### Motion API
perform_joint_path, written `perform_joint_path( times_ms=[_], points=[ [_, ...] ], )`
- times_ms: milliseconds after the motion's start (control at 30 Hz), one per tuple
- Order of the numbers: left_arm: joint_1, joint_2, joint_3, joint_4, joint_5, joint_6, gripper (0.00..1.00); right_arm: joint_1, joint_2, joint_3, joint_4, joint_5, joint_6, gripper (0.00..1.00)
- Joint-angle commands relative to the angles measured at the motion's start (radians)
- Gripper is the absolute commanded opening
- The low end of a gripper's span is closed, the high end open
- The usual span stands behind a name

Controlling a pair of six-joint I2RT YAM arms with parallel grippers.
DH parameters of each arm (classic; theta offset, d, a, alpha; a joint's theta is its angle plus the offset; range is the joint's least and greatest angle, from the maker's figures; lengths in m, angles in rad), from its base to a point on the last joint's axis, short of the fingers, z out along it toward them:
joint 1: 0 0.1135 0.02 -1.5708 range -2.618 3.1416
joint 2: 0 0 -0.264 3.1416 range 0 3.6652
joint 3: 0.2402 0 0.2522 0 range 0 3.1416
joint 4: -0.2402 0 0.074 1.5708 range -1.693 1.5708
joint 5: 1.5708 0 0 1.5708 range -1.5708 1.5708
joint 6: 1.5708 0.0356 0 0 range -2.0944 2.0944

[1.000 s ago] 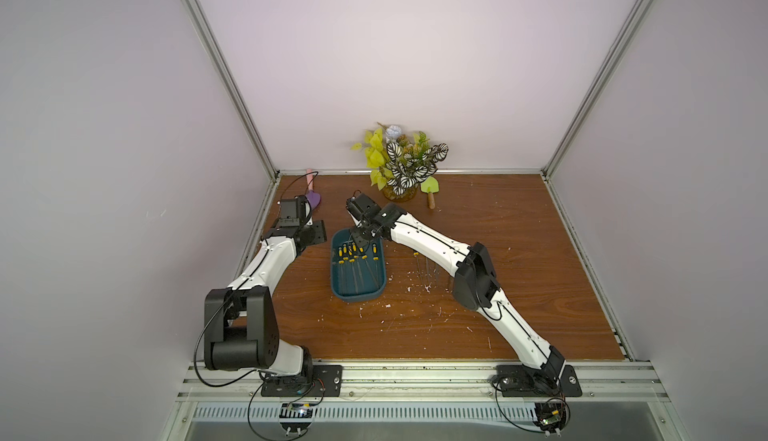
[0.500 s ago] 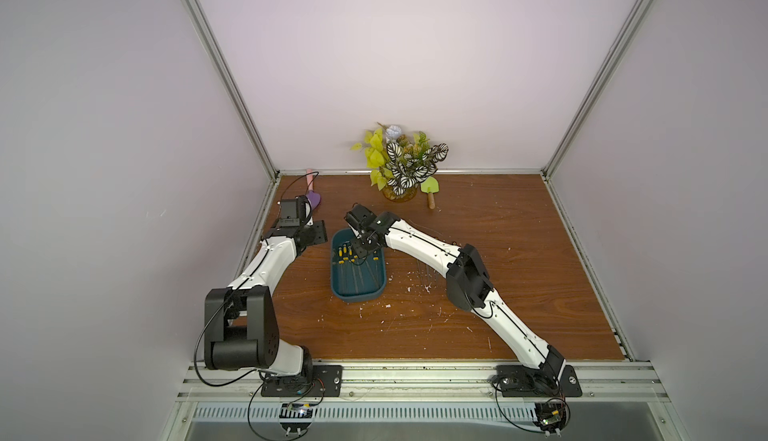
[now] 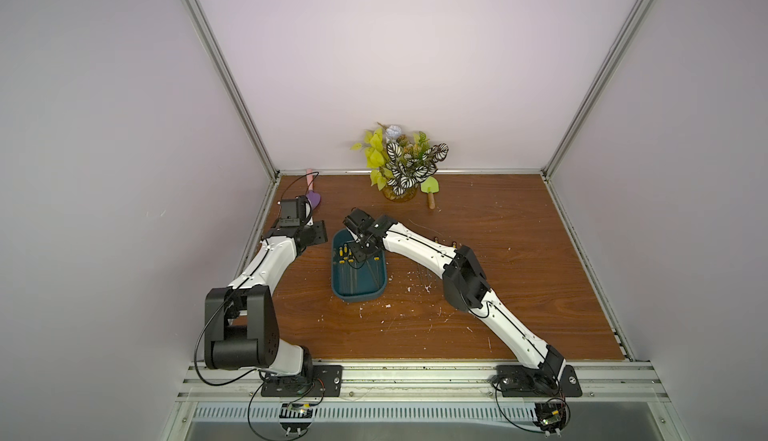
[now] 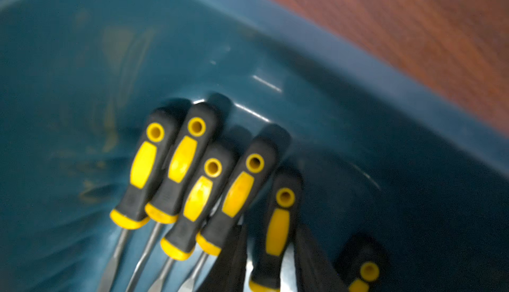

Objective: Take the file tool out of the storage box
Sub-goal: Pick up the file tool from the storage box.

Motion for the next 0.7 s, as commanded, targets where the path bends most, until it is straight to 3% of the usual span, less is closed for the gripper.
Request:
perform_joint_path(
  times_ms=[0,200,667],
  points=[
    [0.011,0.006,0.018,0.005,0.007,0.004,0.59,0.004,0.029,0.032,-0.041,0.005,0.007,0.33],
    [0.011,0.004,0.015,0.005,0.004,0.005,0.59,0.004,0.037,0.08,-0.053,-0.011,0.018,0.15],
    [0.012,0.019,0.01,0.005,0.02,0.009,0.59,-0.027,-0.19,0.046,0.229,-0.107,0.128,0.1]
  ],
)
